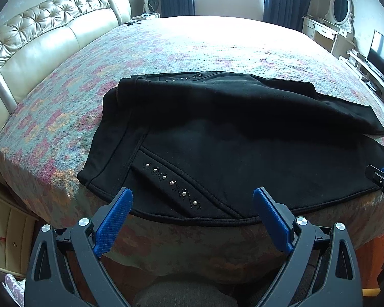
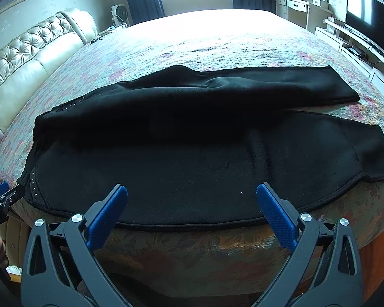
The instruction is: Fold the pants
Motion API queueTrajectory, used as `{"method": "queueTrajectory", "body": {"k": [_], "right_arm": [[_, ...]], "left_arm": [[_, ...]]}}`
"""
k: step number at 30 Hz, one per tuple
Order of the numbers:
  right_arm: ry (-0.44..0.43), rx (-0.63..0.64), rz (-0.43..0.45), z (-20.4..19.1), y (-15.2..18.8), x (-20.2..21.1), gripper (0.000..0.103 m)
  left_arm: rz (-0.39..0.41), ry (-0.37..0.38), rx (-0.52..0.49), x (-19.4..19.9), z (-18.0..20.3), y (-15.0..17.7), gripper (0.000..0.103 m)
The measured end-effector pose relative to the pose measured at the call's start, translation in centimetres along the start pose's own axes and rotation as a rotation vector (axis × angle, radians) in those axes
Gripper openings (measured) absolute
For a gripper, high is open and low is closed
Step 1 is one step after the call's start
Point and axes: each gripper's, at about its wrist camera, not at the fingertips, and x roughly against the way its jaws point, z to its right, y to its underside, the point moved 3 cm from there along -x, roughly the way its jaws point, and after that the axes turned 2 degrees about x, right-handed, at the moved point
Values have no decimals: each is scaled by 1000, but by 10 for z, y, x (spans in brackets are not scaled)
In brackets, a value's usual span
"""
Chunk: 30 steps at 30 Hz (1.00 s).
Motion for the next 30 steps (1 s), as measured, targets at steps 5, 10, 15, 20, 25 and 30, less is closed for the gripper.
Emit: {"method": "queueTrajectory", "body": {"k": [5,10,15,20,25,30], "right_arm": [[-5,-1,-5,-1,1,-1,101],[-5,7,-5,-3,0,-2,101],[-6,0,-9,-1,1,-1,101],[-16,8,-14,-2,2,-1,101],[-75,32,-43,-6,0,1,101],[-149,130,-43,-18,-9,6,101]], "left_arm": [[21,-14,-10,1,0,0,94],[45,-26,-19,2,0,-1,94],[28,-16,-14,1,0,0,94],[-7,21,-17,1,0,-1,94],[-58,181,8,5,-14,-16,94],[-1,155,92,6,-65,-49,94]]}}
